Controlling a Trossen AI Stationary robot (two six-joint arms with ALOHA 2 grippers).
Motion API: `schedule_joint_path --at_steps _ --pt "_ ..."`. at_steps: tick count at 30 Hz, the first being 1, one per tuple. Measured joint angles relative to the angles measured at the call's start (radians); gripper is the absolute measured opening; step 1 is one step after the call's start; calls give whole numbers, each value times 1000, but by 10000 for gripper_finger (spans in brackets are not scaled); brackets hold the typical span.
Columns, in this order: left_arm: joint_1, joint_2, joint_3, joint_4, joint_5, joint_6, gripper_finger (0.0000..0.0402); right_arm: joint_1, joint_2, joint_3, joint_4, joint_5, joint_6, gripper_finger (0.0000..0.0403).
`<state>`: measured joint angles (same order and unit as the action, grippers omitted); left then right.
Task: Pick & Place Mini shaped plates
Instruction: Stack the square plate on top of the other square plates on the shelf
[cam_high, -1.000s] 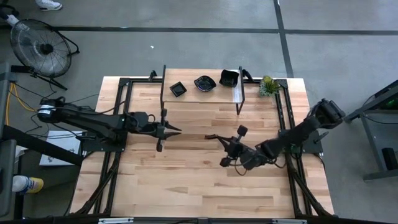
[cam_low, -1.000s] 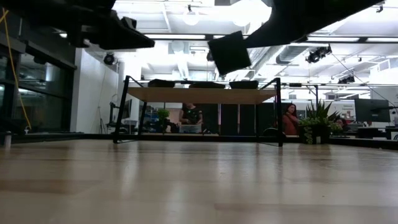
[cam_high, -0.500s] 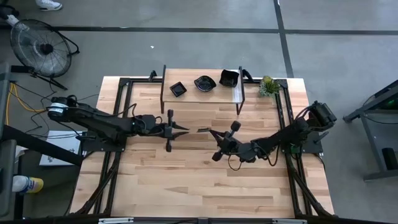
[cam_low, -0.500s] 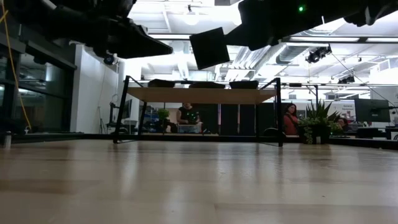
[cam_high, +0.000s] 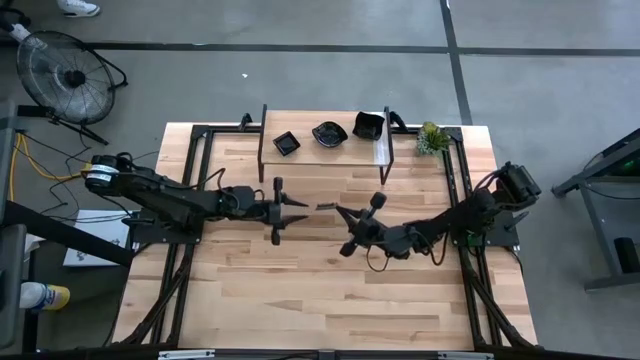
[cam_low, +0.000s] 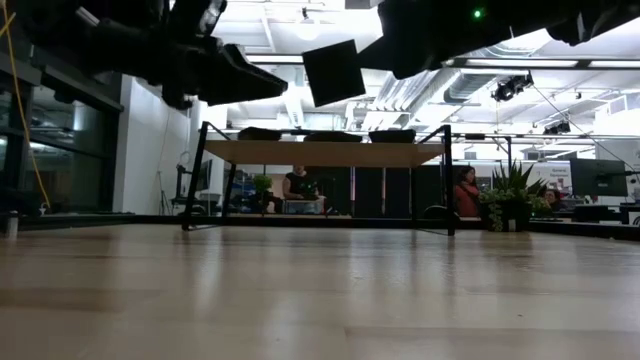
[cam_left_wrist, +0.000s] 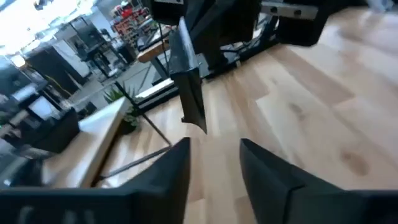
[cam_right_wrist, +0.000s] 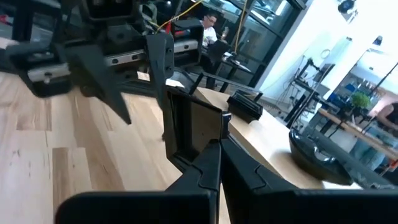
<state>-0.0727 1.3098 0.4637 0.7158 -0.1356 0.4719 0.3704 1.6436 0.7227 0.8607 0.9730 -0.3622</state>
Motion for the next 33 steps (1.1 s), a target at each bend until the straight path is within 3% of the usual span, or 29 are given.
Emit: schedule_joint_path --at_steps 4,9,13,16,19,26,33 --pt "-12 0 0 0 21 193 167 -11 0 0 -3 0 69 0" --pt "-103 0 0 -22 -25 682 174 -26 0 0 -19 -1 199 0" --pt "-204 0 1 -28 -275 1058 175 -55 0 0 -78 -67 376 0" --pt "-246 0 24 -56 -466 1274 175 -95 0 0 -147 -197 556 0" --pt "-257 0 69 -128 -561 1461 175 -135 0 0 -200 -318 702 0" --pt "-255 20 139 -387 -657 1724 175 -198 0 0 -216 -455 836 0" --pt "-254 85 140 -375 -667 1840 175 -244 0 3 -230 -535 887 0"
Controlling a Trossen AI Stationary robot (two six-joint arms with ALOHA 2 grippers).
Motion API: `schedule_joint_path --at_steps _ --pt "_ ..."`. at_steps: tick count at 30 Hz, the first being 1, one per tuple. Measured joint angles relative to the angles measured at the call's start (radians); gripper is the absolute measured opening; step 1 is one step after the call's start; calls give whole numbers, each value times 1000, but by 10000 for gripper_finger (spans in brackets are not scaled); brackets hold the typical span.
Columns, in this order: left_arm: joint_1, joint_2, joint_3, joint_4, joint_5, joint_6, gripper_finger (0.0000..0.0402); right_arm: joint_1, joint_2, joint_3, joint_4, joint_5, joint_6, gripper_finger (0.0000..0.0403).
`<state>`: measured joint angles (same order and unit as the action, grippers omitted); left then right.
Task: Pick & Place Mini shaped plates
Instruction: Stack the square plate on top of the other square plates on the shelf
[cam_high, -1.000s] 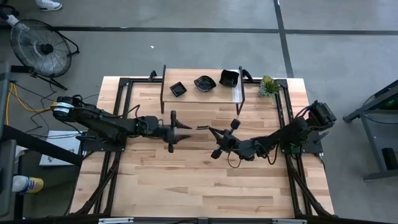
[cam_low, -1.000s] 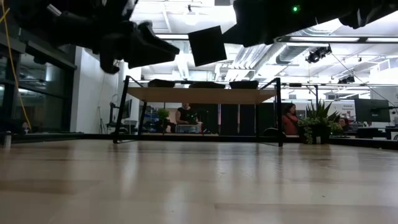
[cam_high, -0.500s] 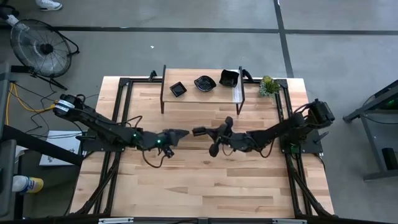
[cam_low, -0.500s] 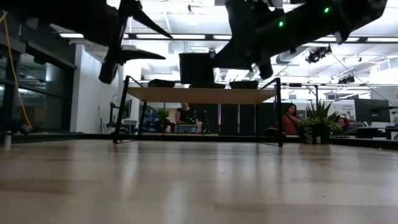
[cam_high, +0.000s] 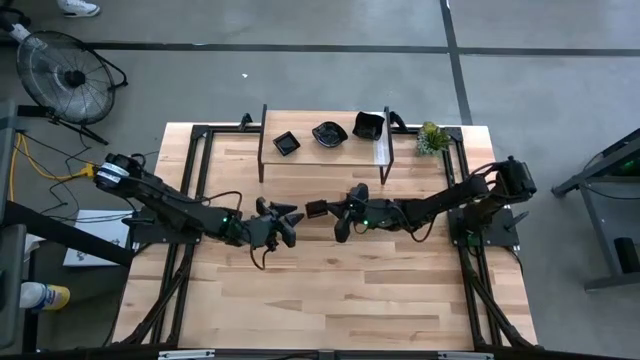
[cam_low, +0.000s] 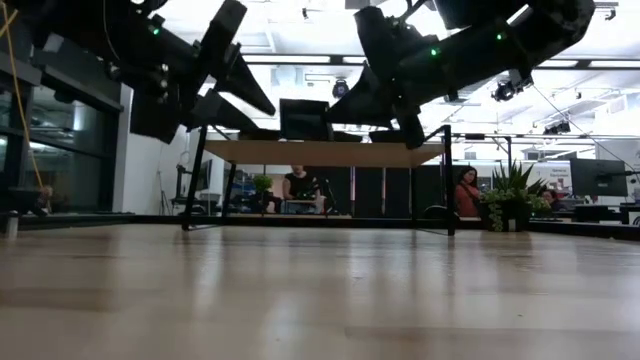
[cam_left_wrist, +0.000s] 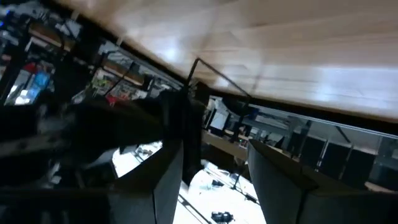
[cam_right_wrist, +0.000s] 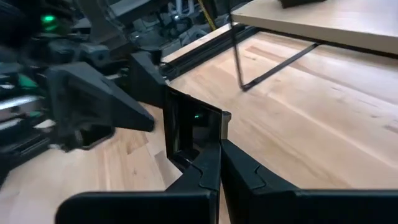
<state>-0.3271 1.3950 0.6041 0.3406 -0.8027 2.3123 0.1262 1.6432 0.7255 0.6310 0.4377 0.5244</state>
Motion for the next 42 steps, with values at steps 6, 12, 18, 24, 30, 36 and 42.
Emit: schedule_joint_path --at_steps 6,12,18,24,30,36,42 --pt "0 38 0 49 -1 14 175 -9 0 14 -8 -30 0 0" --pt "0 42 0 103 -1 42 175 -9 -1 14 -30 -28 18 0" --pt "0 42 0 106 4 43 175 -9 -1 14 -37 -27 18 0" --pt "1 42 0 106 31 56 174 -9 -1 14 -16 -32 18 0" --pt "30 43 0 106 32 68 174 -9 -1 14 -9 -33 18 0" --pt "52 43 0 106 49 73 174 -9 -1 14 -7 -37 17 0" --pt "52 43 0 106 52 73 162 -9 -1 14 -13 -36 13 0"
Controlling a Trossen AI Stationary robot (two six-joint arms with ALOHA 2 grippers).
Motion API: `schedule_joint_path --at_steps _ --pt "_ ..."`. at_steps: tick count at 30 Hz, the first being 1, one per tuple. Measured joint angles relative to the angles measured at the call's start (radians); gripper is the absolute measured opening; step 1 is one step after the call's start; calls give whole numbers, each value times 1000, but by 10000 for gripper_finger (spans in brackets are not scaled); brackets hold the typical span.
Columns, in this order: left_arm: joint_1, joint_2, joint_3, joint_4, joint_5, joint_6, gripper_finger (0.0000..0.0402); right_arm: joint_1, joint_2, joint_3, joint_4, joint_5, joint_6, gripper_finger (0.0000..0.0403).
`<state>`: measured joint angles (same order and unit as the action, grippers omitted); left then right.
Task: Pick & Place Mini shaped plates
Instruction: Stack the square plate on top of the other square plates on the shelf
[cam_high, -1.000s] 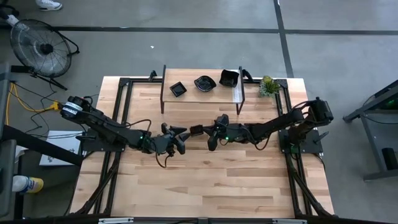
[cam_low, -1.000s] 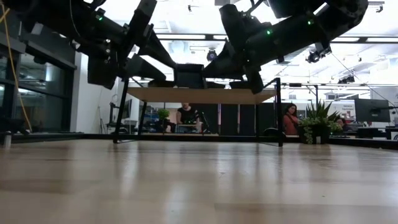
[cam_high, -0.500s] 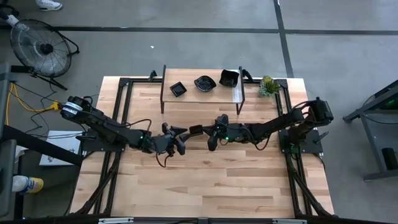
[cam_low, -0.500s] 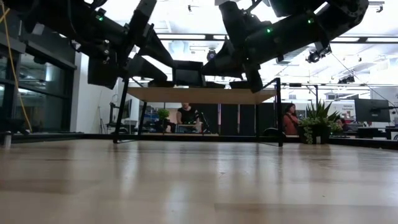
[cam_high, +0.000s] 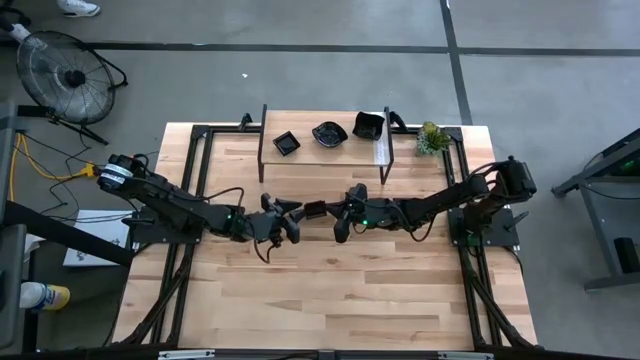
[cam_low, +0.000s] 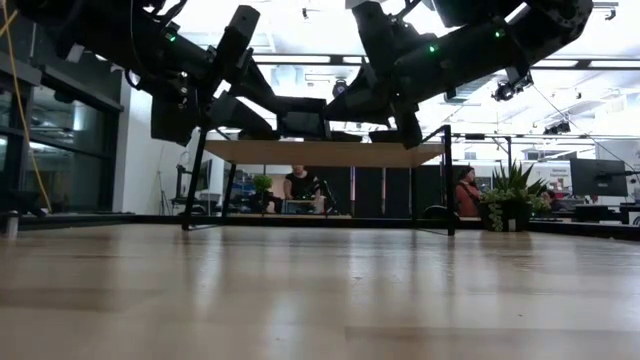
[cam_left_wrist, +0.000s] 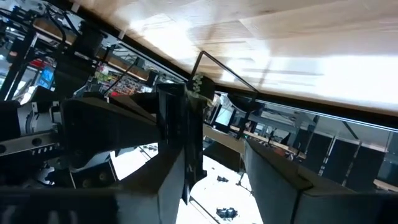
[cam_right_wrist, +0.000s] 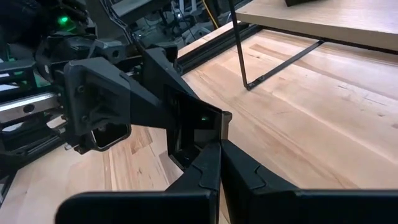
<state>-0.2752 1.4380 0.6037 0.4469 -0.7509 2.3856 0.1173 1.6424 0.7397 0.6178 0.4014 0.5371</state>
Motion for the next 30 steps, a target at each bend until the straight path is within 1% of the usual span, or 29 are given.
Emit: schedule_joint_path --at_steps 3,6,13,16,22,27,30 --pt "0 0 0 0 0 0 133 0 0 0 0 0 -2 0" --pt "0 0 0 3 7 0 94 0 0 0 0 -1 -2 0" --pt "0 0 0 2 67 -9 11 0 0 0 0 -1 -2 0" --pt "0 0 0 0 89 -32 6 0 0 0 5 -2 -2 0" --pt "0 0 0 5 90 -37 2 0 0 0 11 -16 3 0" --pt "0 0 0 6 84 -38 1 0 0 0 14 -16 5 0" --pt "0 0 0 6 61 -38 1 0 0 0 15 -17 5 0"
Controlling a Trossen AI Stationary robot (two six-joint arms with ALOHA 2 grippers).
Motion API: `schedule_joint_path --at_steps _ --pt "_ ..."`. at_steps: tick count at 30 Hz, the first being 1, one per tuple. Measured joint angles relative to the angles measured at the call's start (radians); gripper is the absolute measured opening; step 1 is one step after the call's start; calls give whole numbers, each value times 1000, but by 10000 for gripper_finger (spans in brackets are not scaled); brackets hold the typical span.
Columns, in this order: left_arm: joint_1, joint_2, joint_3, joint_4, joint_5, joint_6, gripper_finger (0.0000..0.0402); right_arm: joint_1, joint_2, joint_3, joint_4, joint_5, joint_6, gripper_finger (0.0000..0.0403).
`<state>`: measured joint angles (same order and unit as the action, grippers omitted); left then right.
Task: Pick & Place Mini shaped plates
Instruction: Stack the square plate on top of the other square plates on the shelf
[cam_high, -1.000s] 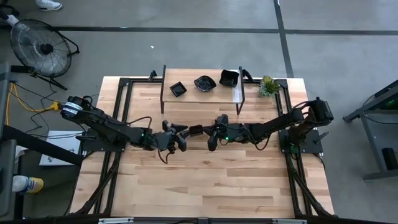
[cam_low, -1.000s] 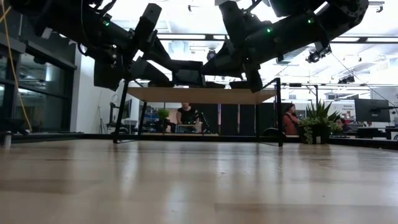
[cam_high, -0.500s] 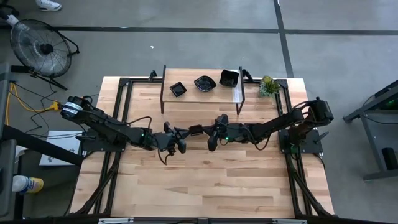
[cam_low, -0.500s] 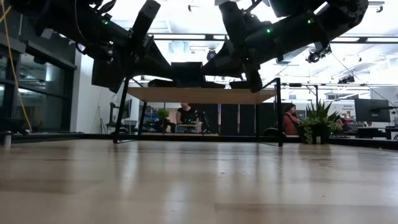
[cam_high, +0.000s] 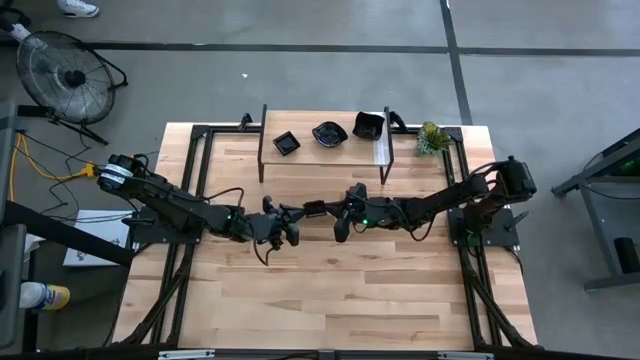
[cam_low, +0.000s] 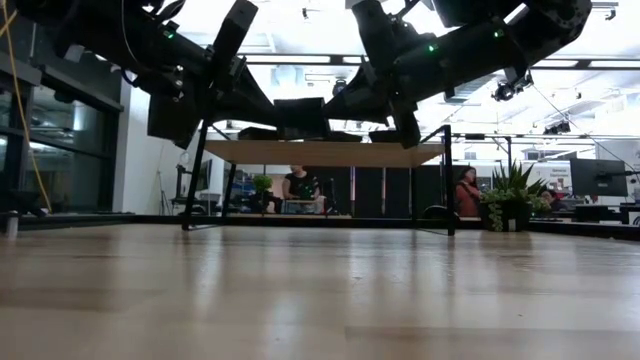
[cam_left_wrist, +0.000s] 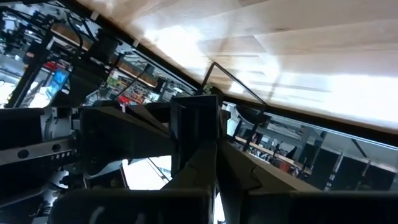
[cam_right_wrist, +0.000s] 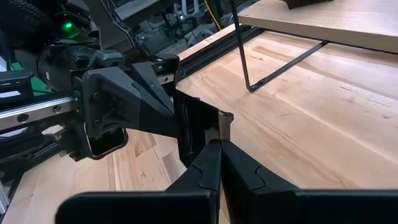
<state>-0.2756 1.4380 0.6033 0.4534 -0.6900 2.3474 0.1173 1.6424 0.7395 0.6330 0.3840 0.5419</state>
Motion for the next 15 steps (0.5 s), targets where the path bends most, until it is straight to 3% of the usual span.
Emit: schedule_joint_path --at_steps 15 --pt "-13 0 0 15 -46 -52 0 0 0 0 28 -17 -26 2"
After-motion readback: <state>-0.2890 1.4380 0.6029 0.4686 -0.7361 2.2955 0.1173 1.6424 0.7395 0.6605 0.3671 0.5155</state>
